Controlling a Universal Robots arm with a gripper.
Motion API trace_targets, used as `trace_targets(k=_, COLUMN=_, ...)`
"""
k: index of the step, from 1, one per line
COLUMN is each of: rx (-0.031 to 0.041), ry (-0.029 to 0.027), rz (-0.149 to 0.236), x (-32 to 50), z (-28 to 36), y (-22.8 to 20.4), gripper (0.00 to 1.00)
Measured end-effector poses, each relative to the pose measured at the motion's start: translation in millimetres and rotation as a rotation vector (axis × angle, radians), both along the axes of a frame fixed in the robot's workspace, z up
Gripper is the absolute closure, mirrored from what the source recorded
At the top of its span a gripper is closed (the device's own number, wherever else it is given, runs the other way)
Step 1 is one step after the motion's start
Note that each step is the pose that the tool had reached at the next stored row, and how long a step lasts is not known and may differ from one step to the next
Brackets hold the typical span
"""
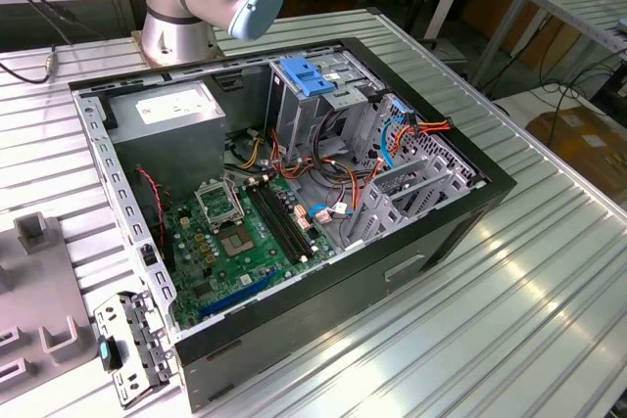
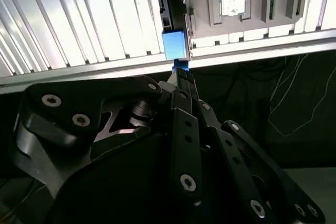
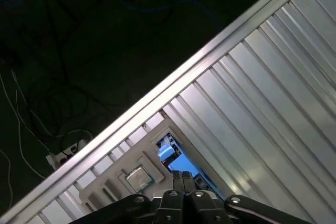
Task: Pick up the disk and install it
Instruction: 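Pick up the disk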
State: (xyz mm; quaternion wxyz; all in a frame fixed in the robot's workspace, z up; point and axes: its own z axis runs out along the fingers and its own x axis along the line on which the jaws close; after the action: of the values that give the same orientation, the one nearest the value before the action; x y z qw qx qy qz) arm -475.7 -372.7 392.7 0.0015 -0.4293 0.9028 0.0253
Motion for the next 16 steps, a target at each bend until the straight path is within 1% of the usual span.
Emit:
trace_targets(k=1, rx=0.0000, ry=-0.0001, rz=0.018, x=0.0, z=0.0, y=0.0, gripper=0.89)
trace_targets(k=2, rx=0.0000, ry=0.0000, rz=0.046, x=0.0, z=0.0, y=0.0, gripper=0.89)
trace_targets(k=3, rx=0.0000, ry=0.0000, rz=0.067, x=0.0, z=0.0, y=0.0, gripper=0.89)
trace_targets(k=8, rx=0.0000, ry=0.0000, rz=0.161, x=0.0, z=0.0, y=0.0, gripper=0.89)
trace_targets(k=9, rx=0.0000, ry=-0.0001, rz=0.194, x=0.0, z=-0.1, y=0.0, gripper=0.89)
trace_targets(k=12, rx=-0.0001, ry=-0.0003, rz=0.251, x=0.0, z=-0.1, y=-0.1, gripper=0.89)
trace_targets(k=13, rx=-0.0001, ry=-0.0007, rz=0.266, x=0.0, z=-0.1, y=0.0, gripper=0.89)
trace_targets(k=14, rx=-0.0002, ry=-0.0017, rz=0.300, x=0.0, z=-0.2, y=0.0, gripper=0.89)
trace_targets(k=16, rx=-0.0008, ry=-0.0040, rz=0.332, x=0.0, z=-0.5, y=0.0, gripper=0.89)
